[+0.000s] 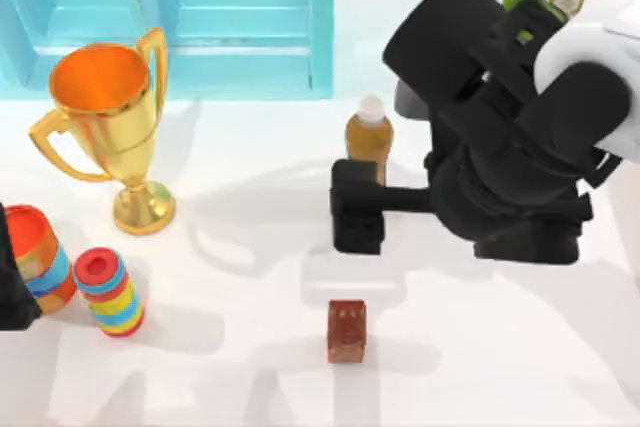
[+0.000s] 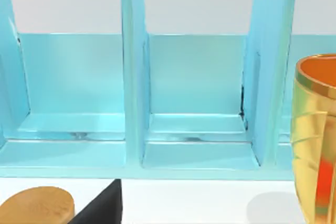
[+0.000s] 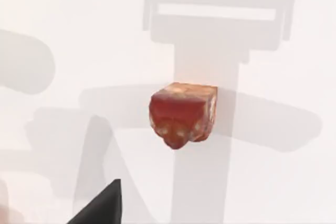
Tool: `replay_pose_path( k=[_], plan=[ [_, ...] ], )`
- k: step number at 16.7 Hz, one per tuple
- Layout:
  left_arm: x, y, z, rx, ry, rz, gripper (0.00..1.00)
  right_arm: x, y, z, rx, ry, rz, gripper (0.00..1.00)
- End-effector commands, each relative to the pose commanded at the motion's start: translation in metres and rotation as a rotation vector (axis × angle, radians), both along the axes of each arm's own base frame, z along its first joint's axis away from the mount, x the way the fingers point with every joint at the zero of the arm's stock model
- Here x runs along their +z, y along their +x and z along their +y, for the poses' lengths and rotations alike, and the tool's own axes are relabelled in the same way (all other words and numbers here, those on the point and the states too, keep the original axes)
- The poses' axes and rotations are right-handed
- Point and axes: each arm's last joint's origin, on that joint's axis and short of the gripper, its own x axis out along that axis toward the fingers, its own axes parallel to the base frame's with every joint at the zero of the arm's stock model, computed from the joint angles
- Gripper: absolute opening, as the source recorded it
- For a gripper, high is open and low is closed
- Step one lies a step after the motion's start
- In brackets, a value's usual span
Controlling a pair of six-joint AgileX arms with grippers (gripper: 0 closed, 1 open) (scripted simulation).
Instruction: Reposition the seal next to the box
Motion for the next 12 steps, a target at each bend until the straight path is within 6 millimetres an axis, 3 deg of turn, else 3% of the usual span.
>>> replay_pose_path(
  k=[3, 6, 12],
  plan=[
    [0.0, 0.0, 0.0, 0.0, 0.0, 0.0, 1.0, -0.02, 0.015, 0.044, -0.018, -0.111, 0.13, 1.0],
    [0.0, 0.0, 0.0, 0.0, 0.0, 0.0, 1.0, -0.037, 0.024, 0.071, -0.037, -0.187, 0.207, 1.0],
    [0.0, 0.0, 0.0, 0.0, 0.0, 0.0, 1.0, -0.046, 0.03, 0.082, -0.049, -0.221, 0.239, 1.0]
  ],
)
